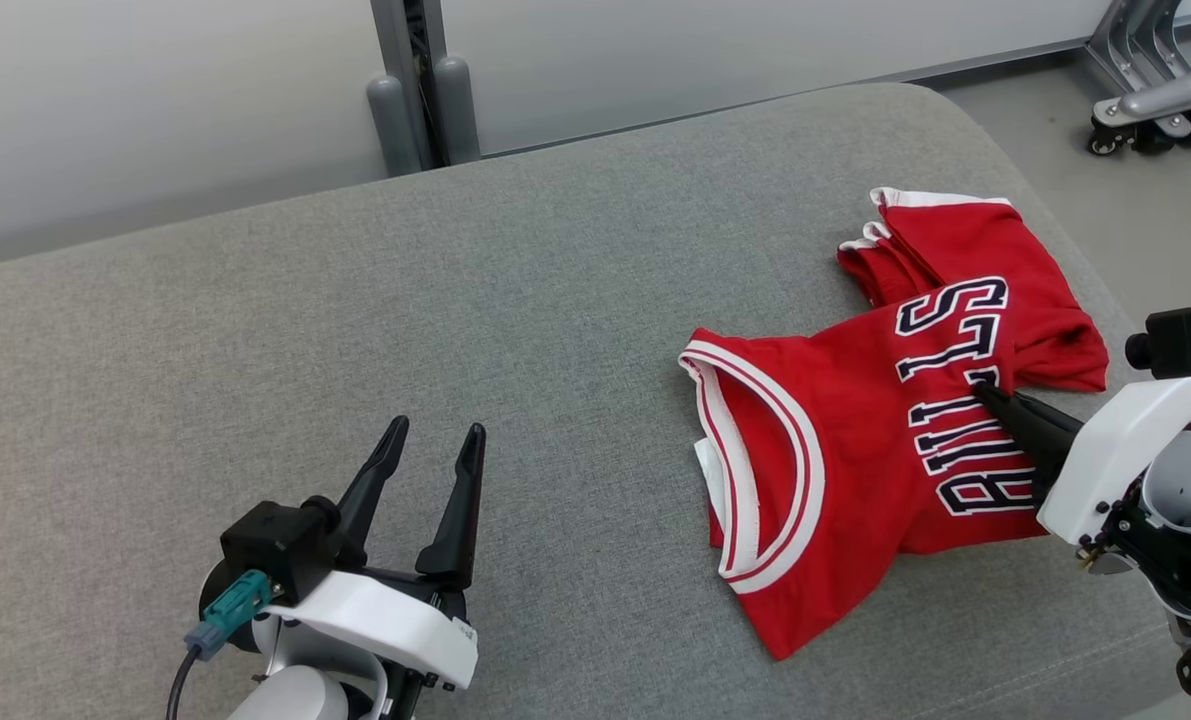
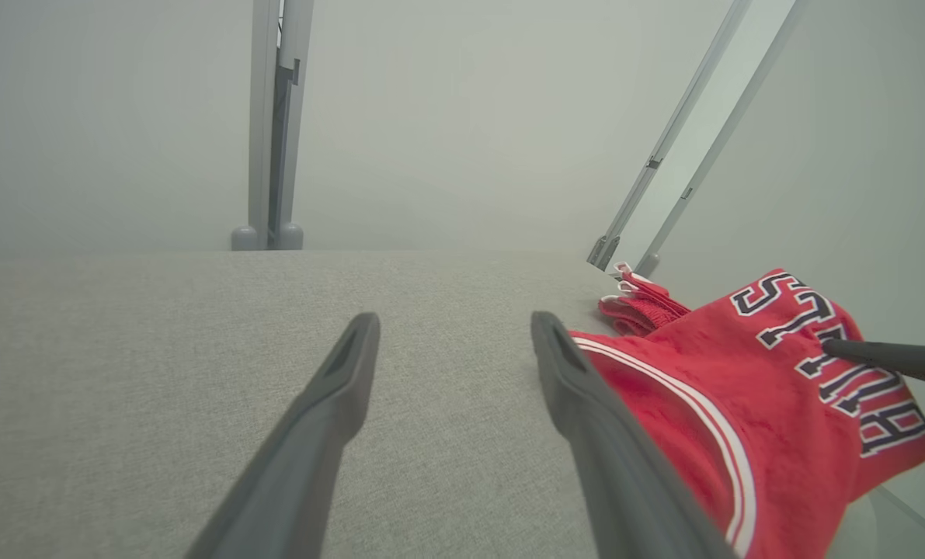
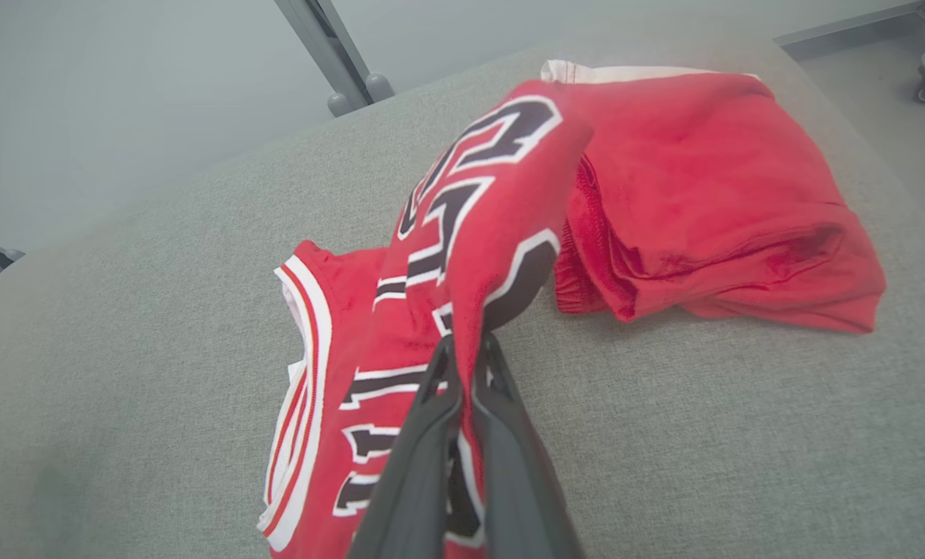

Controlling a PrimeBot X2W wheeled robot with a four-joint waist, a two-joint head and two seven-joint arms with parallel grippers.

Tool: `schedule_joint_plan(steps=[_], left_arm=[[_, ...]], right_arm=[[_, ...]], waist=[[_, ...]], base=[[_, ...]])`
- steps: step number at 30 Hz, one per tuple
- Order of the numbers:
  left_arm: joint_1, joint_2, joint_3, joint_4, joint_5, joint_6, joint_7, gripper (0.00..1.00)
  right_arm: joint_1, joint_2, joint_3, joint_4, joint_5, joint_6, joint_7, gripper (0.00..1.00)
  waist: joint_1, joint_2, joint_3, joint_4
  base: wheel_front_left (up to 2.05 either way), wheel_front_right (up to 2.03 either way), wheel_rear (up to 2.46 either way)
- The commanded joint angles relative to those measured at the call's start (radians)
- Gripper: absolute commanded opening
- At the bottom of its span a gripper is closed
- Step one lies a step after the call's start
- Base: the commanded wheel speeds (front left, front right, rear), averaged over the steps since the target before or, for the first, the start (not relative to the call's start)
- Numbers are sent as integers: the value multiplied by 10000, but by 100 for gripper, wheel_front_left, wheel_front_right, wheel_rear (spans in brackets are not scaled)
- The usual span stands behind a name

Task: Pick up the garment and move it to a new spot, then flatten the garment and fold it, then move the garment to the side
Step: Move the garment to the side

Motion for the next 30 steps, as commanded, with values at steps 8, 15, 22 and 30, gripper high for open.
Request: schedule_joint_plan(steps=[8, 15, 22, 30], left_arm=[[-196, 168, 59, -40, 81, 110, 53, 100], [-205, 147, 78, -48, 24, 116, 0, 100], [-232, 119, 88, -76, -6, 90, -45, 100], [-247, 187, 110, -128, -6, 123, -70, 100]], right_arm=[[-390, 183, -100, -123, -163, 1, 40, 0], [-1322, 189, -116, -159, -482, 1, 276, 0], [-2315, -99, -259, 16, -874, 1, 737, 0], [-2731, -527, -726, 407, -1340, 1, 1078, 0]], waist=[[0, -1, 179, 147], [0, -1, 197, 391], [0, -1, 299, 612], [0, -1, 425, 751]], base=[[0, 0, 0], [0, 0, 0], [0, 0, 0], [0, 0, 0]])
